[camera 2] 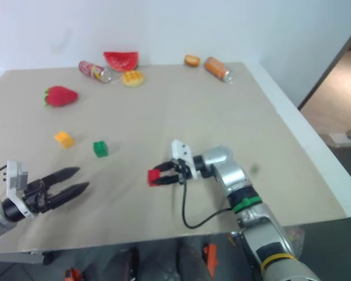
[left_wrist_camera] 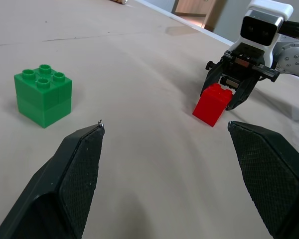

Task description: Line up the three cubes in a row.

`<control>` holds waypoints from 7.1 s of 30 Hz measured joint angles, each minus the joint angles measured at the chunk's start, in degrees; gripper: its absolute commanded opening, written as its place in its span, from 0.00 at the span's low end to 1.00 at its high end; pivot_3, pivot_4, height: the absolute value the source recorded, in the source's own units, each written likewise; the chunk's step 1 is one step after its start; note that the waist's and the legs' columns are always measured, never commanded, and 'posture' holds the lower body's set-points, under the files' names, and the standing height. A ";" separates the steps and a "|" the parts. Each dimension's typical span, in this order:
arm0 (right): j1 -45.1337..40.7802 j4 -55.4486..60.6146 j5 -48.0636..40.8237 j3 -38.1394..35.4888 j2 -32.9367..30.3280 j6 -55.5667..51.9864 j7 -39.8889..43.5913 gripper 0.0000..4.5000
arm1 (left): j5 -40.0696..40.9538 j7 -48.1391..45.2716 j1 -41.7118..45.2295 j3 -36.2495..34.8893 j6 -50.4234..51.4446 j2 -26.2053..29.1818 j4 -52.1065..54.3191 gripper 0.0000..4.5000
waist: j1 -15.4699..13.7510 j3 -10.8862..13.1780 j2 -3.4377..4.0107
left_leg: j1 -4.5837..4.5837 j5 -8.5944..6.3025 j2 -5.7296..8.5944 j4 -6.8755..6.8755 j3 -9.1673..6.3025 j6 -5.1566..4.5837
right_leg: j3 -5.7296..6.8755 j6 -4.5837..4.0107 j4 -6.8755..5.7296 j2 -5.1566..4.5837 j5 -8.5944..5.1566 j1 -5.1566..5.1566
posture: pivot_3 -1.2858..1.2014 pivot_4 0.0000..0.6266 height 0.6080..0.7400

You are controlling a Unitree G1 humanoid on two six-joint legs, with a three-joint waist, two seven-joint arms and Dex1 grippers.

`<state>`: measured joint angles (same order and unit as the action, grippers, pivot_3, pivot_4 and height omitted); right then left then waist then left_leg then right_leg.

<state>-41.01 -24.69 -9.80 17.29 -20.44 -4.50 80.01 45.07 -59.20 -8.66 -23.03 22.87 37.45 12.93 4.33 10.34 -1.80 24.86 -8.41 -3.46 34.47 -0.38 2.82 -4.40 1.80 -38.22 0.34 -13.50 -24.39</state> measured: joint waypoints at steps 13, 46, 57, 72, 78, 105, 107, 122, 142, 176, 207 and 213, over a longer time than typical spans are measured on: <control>-0.21 -2.18 1.16 0.05 0.19 1.24 -1.00 0.81 | -0.02 0.24 0.17 0.63 0.00 -0.32 0.00 0.91 | -0.02 0.00 0.00 | -0.03 0.00 0.00 0.00 0.00 0.00 | 0.00 -0.01 0.00 0.01 0.00 0.02 | 0.52 0.24 1.00; 2.27 12.91 -9.01 -12.89 -11.09 -9.78 -5.20 0.81 | -22.84 30.99 18.51 12.51 -2.81 -16.17 -11.09 0.91 | -1.06 -0.01 0.03 | -0.15 0.05 0.02 0.18 0.10 -0.01 | -0.34 0.21 -0.03 0.16 0.29 0.16 | 0.52 0.24 1.00; 2.81 14.10 -9.66 -12.89 -11.57 -10.45 -6.88 0.81 | -24.18 39.02 27.68 13.90 8.03 -17.88 -7.80 0.91 | -1.34 -0.01 0.03 | -0.11 0.04 0.01 0.12 0.04 0.00 | -0.34 0.45 -0.02 0.23 0.39 0.13 | 0.52 0.24 1.00; 3.14 13.80 -9.64 -12.70 -11.02 -10.05 -7.25 0.81 | -25.83 44.32 24.78 13.88 16.42 -16.40 -1.56 0.91 | -1.55 -0.01 0.03 | -0.11 0.05 0.02 0.13 0.04 0.00 | -0.34 0.45 -0.02 0.23 0.39 0.13 | 0.52 0.24 1.00; 3.14 13.80 -9.63 -12.62 -10.83 -10.01 -7.22 0.81 | -26.25 44.79 25.28 15.37 16.48 -16.89 -1.45 0.91 | -1.56 -0.01 0.03 | -0.12 0.04 0.02 0.12 0.03 0.00 | -0.33 0.44 -0.02 0.23 0.39 0.13 | 0.52 0.24 1.00; 4.49 13.83 -8.89 -12.54 -10.70 -9.90 -8.83 0.83 | -28.07 37.28 29.59 16.95 8.34 -16.52 -10.32 0.29 | -1.56 -0.01 0.03 | -0.11 0.04 0.02 0.10 0.03 0.00 | -0.33 0.45 -0.01 0.24 0.39 0.11 | 0.52 0.24 1.00; 4.50 13.83 -8.76 -12.46 -10.71 -9.86 -8.81 0.83 | -26.15 31.13 29.53 16.07 4.11 -14.76 -11.35 0.29 | -1.56 -0.01 0.03 | -0.11 0.04 0.02 0.09 0.04 0.00 | -0.33 0.44 -0.01 0.24 0.38 0.11 | 0.52 0.24 1.00; 5.42 15.85 -8.07 -12.43 -12.08 -10.52 -8.83 0.83 | -20.02 -18.15 25.82 19.97 -17.49 1.31 -21.44 0.29 | -1.58 0.00 0.04 | -0.05 0.04 0.00 0.08 0.08 0.00 | -0.33 0.09 0.03 0.20 0.17 0.05 | 0.52 0.24 1.00; 13.91 32.19 -14.97 -15.18 -19.03 -17.96 -9.11 0.83 | -25.01 -32.38 37.96 25.19 -33.68 -3.80 -45.93 0.29 | -1.62 0.00 0.04 | 0.10 0.00 -0.04 0.14 0.00 -0.07 | -0.25 0.22 0.00 0.25 0.17 -0.04 | 0.52 0.24 1.00; 14.25 32.19 -14.96 -14.94 -18.51 -17.74 -10.68 0.83 | -30.66 -27.08 39.52 28.21 -35.44 -6.74 -47.25 0.97 | -1.78 -0.03 0.10 | 0.19 0.12 0.00 0.71 0.01 -0.23 | -0.33 0.27 -0.01 0.21 0.38 0.17 | 0.52 0.24 1.00; 7.33 25.69 -13.43 -12.43 -10.99 -16.62 -15.51 0.83 | -10.90 15.48 18.13 -1.24 7.46 -0.74 -14.76 0.99 | -1.65 0.00 0.06 | 0.19 0.07 -0.15 0.23 0.05 -0.16 | -0.25 0.19 -0.03 0.27 0.28 -0.07 | 0.52 0.24 1.00; 7.27 25.56 -13.40 -12.40 -10.62 -16.61 -15.39 0.83 | -16.06 28.83 19.63 0.63 7.73 -5.47 -15.19 0.99 | -1.69 -0.01 0.04 | 0.13 0.08 -0.13 0.29 0.03 -0.16 | -0.25 0.13 -0.03 0.28 0.31 -0.01 | 0.52 0.24 1.00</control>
<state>-33.74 0.87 -23.20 4.89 -31.06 -21.10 64.63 29.01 -30.36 10.97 -22.41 30.60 31.98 -2.26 2.63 10.33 -1.76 24.99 -8.33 -3.59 34.76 -0.34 2.66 -4.65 1.93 -38.25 0.62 -13.19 -24.40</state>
